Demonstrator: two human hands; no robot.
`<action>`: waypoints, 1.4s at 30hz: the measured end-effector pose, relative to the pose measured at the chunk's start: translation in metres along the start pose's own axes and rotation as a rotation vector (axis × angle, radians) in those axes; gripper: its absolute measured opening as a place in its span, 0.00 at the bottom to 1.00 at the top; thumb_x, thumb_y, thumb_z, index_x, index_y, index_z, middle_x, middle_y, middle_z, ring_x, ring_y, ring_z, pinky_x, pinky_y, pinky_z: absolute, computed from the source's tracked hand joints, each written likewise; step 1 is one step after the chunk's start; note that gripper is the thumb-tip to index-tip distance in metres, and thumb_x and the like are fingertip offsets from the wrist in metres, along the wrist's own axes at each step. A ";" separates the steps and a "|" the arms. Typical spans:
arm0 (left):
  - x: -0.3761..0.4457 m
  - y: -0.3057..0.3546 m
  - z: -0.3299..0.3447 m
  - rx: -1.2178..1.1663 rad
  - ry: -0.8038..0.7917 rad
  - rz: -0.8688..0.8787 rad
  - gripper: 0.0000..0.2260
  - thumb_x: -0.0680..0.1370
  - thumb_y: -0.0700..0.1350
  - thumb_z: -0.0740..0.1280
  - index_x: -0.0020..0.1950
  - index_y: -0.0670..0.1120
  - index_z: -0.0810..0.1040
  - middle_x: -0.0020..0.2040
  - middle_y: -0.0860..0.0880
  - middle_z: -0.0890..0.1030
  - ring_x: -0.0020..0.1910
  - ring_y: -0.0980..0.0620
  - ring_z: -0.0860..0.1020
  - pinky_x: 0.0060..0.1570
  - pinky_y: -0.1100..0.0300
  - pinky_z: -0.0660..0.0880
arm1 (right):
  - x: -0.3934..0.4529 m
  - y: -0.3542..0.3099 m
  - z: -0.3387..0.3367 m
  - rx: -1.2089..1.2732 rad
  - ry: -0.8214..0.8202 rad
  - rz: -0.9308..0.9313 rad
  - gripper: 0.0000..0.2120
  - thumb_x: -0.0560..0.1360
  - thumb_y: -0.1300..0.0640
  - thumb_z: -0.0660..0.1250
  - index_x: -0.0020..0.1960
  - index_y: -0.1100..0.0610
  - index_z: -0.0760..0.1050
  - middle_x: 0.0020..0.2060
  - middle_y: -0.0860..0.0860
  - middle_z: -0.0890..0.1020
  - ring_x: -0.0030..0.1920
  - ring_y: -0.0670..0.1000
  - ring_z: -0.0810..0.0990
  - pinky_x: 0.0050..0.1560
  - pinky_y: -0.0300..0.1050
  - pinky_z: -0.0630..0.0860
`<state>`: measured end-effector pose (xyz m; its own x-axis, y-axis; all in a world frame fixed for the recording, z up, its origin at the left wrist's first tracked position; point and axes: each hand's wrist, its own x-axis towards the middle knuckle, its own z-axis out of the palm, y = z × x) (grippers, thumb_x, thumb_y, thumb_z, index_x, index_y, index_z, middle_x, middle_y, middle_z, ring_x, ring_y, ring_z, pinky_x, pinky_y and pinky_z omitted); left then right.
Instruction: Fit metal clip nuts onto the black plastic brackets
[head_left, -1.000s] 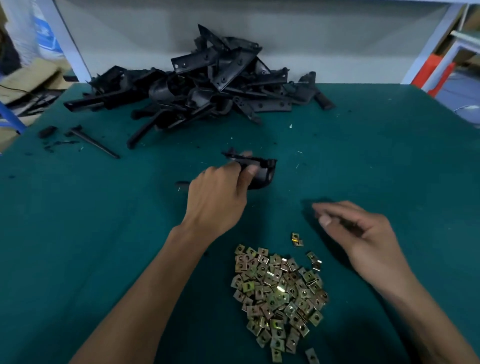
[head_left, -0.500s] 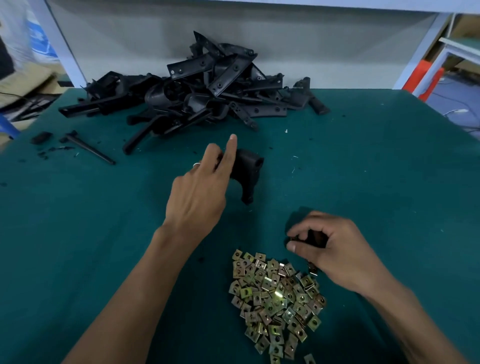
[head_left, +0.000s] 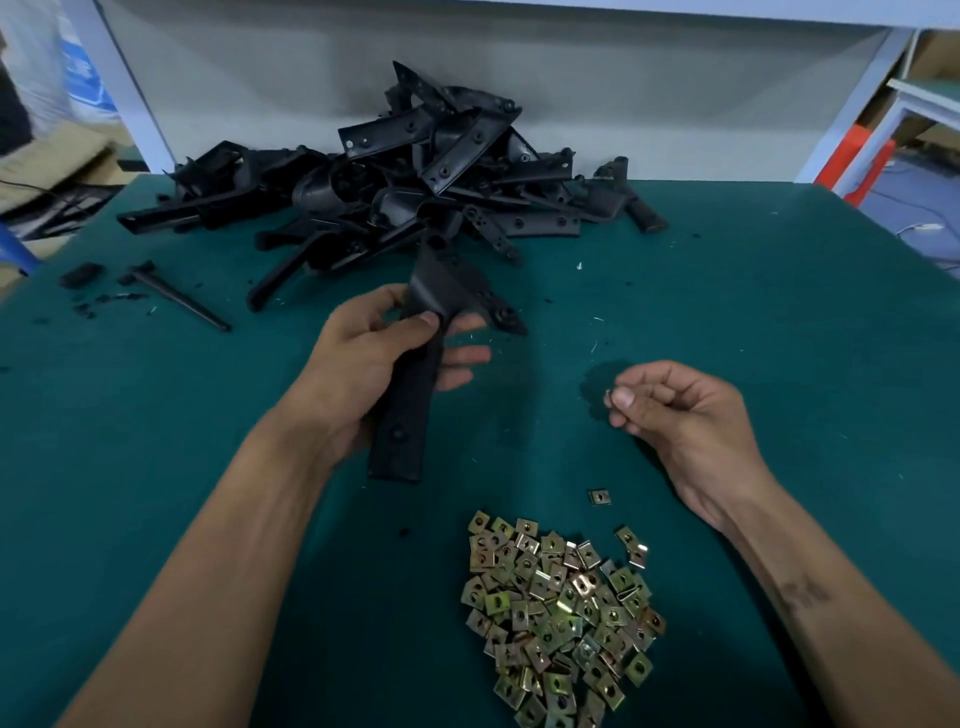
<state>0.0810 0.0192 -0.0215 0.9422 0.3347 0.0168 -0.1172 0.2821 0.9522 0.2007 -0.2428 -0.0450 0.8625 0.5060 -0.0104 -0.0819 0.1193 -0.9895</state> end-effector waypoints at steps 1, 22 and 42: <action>0.000 -0.001 0.001 -0.044 -0.009 -0.025 0.08 0.82 0.37 0.63 0.61 0.38 0.74 0.55 0.45 0.85 0.52 0.41 0.85 0.35 0.59 0.81 | 0.005 0.000 0.004 0.013 -0.007 0.008 0.09 0.66 0.63 0.76 0.46 0.60 0.83 0.39 0.58 0.85 0.37 0.51 0.82 0.40 0.40 0.81; 0.009 -0.029 0.015 -0.160 -0.105 -0.101 0.05 0.77 0.40 0.69 0.44 0.46 0.74 0.36 0.49 0.62 0.24 0.58 0.60 0.19 0.67 0.60 | 0.039 0.011 0.077 0.420 -0.133 0.116 0.06 0.65 0.68 0.73 0.42 0.63 0.83 0.39 0.58 0.86 0.41 0.53 0.86 0.41 0.41 0.82; 0.004 -0.027 0.012 -0.153 -0.103 -0.091 0.04 0.80 0.40 0.66 0.46 0.45 0.72 0.34 0.50 0.65 0.25 0.59 0.59 0.20 0.67 0.58 | 0.017 -0.009 0.075 0.390 -0.322 0.189 0.11 0.73 0.55 0.66 0.44 0.60 0.85 0.54 0.59 0.85 0.63 0.58 0.80 0.59 0.61 0.80</action>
<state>0.0914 0.0017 -0.0432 0.9772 0.2105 -0.0284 -0.0694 0.4431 0.8938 0.1791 -0.1714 -0.0252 0.6229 0.7784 -0.0776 -0.4529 0.2780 -0.8471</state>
